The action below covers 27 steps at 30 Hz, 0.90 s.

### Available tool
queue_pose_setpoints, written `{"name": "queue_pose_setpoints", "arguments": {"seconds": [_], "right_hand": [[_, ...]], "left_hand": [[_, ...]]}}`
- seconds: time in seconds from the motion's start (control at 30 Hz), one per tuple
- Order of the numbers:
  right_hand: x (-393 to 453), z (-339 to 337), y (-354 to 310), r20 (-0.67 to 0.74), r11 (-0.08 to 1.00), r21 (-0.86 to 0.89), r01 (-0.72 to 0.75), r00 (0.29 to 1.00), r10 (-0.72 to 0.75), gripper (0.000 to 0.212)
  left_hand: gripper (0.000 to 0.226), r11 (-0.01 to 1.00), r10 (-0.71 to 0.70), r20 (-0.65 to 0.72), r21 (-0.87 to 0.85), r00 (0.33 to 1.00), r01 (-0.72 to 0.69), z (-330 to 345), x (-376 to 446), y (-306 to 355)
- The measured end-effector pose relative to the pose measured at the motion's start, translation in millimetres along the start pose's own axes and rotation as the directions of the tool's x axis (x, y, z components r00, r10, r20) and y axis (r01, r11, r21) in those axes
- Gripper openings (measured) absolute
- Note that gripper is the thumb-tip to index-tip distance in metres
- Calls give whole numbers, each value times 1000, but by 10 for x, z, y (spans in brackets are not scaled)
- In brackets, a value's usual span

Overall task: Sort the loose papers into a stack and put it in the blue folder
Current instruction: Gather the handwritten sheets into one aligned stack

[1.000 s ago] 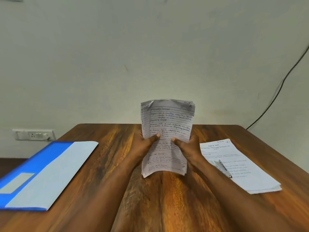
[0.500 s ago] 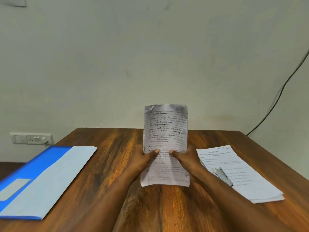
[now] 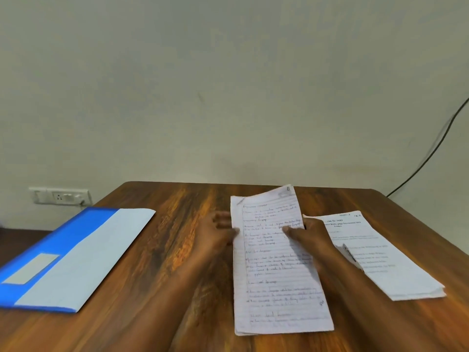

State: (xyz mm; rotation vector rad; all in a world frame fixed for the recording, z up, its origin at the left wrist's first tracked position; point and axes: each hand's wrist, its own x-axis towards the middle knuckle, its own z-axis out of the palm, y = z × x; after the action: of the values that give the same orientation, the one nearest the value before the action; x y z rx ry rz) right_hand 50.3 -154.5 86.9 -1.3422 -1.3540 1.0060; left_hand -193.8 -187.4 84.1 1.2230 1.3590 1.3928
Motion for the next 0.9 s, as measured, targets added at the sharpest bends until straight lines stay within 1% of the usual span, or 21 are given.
{"name": "queue_pose_setpoints", "arguments": {"seconds": [0.03, 0.07, 0.1, 0.17, 0.27, 0.37, 0.43, 0.5, 0.63, 0.77, 0.9], "right_hand": [[-16, 10, 73, -1, 1000, -1, -8, 1000, 8, 7], [-34, 22, 137, 2, 1000, 0, -17, 1000, 17, 7], [-64, 35, 181, 11, 1000, -2, -19, 1000, 19, 6], [-118, 61, 245, 54, 1000, -3, 0, 999, 0, 6], [-184, 94, 332, 123, 998, 66, 1, 992, -9, 15], [-219, 146, 454, 157, 992, 123, 1, 987, -20, 24], [-223, 181, 531, 182, 964, 262, -43, 983, -6, 27], [-219, 200, 553, 198, 938, 337, -79, 980, 11, 29], [-191, 207, 569, 186, 949, 310, -51, 982, -8, 28], [-203, 208, 563, 170, 960, 281, -12, 985, -38, 26], [-133, 221, 551, 167, 965, 263, -4, 985, -42, 23]], "left_hand": [[45, 998, 66, -56, 9, 996, -66, -61, 78, 33], [51, 993, 117, -82, 34, 990, -115, -120, 154, 67], [58, 988, 146, -81, 64, 986, -141, -164, 232, 88], [70, 980, 158, -43, 129, 986, -152, -196, 346, 116], [76, 958, 183, -5, 227, 983, -177, -182, 428, 99], [63, 948, 204, 49, 240, 978, -210, -186, 522, -25], [49, 946, 221, 51, 233, 974, -226, -178, 566, -128], [39, 941, 252, 24, 228, 967, -251, -156, 600, -197], [29, 933, 296, -2, 216, 955, -288, -117, 657, -239], [25, 916, 329, 15, 237, 944, -323, -106, 702, -267], [21, 914, 342, 7, 232, 940, -334, -114, 721, -306]]}}
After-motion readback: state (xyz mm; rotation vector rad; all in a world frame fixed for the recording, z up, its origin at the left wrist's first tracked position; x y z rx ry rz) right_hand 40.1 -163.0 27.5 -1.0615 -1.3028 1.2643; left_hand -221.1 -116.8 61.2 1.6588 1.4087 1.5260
